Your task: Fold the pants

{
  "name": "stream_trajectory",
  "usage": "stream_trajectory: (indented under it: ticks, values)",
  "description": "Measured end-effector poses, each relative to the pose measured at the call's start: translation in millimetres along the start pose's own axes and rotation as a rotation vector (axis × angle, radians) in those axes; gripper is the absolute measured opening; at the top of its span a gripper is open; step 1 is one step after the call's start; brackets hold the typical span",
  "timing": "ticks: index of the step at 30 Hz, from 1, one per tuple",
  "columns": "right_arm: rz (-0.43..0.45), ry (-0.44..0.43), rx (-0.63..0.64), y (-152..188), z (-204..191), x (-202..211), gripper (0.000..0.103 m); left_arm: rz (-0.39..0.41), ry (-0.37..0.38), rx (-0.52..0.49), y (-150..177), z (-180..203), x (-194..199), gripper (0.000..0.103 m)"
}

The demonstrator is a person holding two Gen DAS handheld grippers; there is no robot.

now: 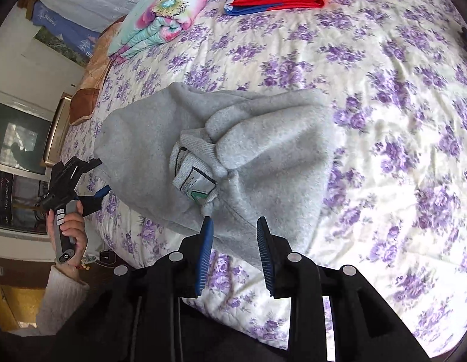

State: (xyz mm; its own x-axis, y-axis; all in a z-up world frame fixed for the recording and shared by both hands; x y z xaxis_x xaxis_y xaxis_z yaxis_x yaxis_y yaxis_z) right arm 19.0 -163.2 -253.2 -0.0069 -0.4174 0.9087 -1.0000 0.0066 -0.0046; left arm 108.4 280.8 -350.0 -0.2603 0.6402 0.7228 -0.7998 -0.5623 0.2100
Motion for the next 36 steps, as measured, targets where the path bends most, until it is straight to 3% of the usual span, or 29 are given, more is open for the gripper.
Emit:
stream_trajectory:
  ticks: [1,2,3,4,6,9,12,16,18,20,23,27,30,34,36]
  values:
    - [0.003,0.004,-0.016,3,4,0,0.031,0.004,-0.006,0.007,-5,4,-4,0.073]
    - [0.006,0.007,-0.032,5,10,1,0.031,0.012,0.001,0.008,-10,10,-6,0.064]
    - [0.008,0.009,-0.044,6,14,2,0.031,0.015,0.025,-0.014,-12,19,-7,0.04]
    - [0.008,0.011,-0.052,8,17,2,0.031,0.033,0.003,-0.046,-11,31,-4,0.039]
    - [0.005,0.012,-0.053,11,18,1,0.031,0.086,-0.085,-0.183,-3,58,3,0.024]
    - [-0.018,0.011,-0.019,8,6,-6,0.031,0.148,-0.237,-0.385,19,93,12,0.021]
    - [-0.041,0.018,0.054,1,-19,-16,0.031,0.183,-0.279,-0.51,38,114,21,0.02]
    - [-0.054,0.021,0.223,-19,-74,-31,0.031,0.191,-0.259,-0.533,46,121,30,0.02]
    - [-0.062,-0.026,0.296,-37,-103,-46,0.031,0.191,-0.263,-0.539,47,121,30,0.02]
    - [-0.099,-0.07,0.314,-56,-122,-72,0.031,0.189,-0.258,-0.537,48,119,31,0.02]
    - [-0.189,-0.062,0.34,-71,-142,-119,0.029,0.182,-0.242,-0.541,48,122,32,0.02]
    - [-0.256,0.023,0.341,-74,-145,-167,0.02,0.154,-0.238,-0.569,52,126,28,0.02]
    - [-0.296,0.017,0.317,-86,-148,-169,0.016,0.156,-0.28,-0.601,56,125,21,0.02]
    - [-0.181,0.081,0.266,-131,-144,-145,0.011,0.155,-0.28,-0.621,59,128,23,0.02]
    - [-0.192,0.071,0.231,-149,-142,-147,0.011,0.154,-0.284,-0.634,62,131,22,0.02]
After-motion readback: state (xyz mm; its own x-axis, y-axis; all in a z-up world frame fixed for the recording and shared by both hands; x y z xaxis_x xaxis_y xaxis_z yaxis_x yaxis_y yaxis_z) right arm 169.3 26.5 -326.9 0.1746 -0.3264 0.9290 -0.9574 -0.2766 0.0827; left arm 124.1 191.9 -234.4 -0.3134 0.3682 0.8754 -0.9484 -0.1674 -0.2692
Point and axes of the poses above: each gripper's, at about its wrist camera, not at the fingertips, and x roughly against the way its jaws point, z to its right, y to its underside, the point moved 6 cm from there along -x, roughly the way its jaws point, and after that the axes turned 12 degrees about -z, right-handed, at the moved point
